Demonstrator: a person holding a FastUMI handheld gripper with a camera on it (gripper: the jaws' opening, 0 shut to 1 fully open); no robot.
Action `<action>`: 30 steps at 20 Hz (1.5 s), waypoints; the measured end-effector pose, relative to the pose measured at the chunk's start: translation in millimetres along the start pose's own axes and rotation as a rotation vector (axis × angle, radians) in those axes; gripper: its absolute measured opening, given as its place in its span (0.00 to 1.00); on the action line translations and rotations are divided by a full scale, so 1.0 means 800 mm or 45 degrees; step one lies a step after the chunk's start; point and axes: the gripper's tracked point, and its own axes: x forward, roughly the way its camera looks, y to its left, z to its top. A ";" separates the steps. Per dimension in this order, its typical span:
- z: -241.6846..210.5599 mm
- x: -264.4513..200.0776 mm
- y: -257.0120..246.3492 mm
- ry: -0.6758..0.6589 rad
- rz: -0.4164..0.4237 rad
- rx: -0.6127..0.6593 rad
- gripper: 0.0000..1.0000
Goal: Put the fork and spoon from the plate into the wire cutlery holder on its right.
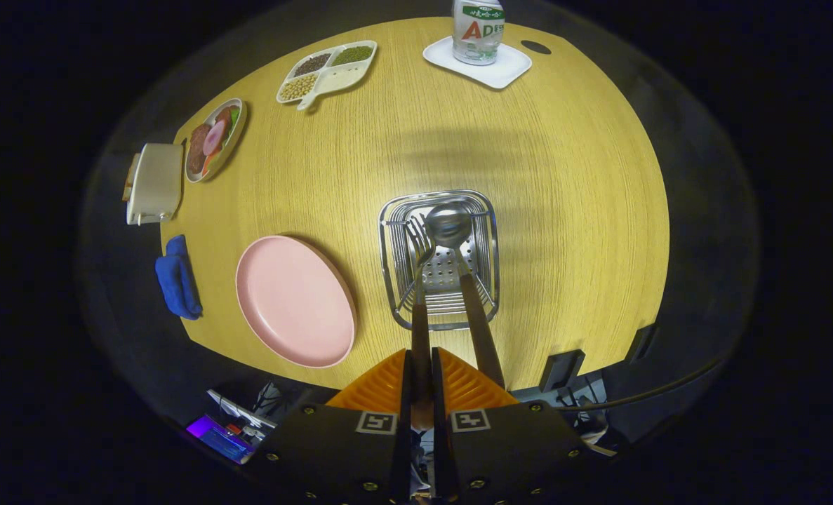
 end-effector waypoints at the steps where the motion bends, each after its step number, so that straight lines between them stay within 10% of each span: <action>1: -0.001 -0.001 0.001 -0.004 0.001 -0.004 0.14; 12: -0.001 -0.013 0.001 -0.098 0.023 -0.009 0.49; 16: -0.004 -0.008 0.026 0.001 0.130 -0.043 0.98; 18: -0.059 0.001 0.056 0.279 0.314 0.146 0.99; 20: -0.085 0.055 0.058 0.390 0.262 0.086 0.97; 30: -0.069 0.055 0.004 0.134 0.155 -0.018 0.98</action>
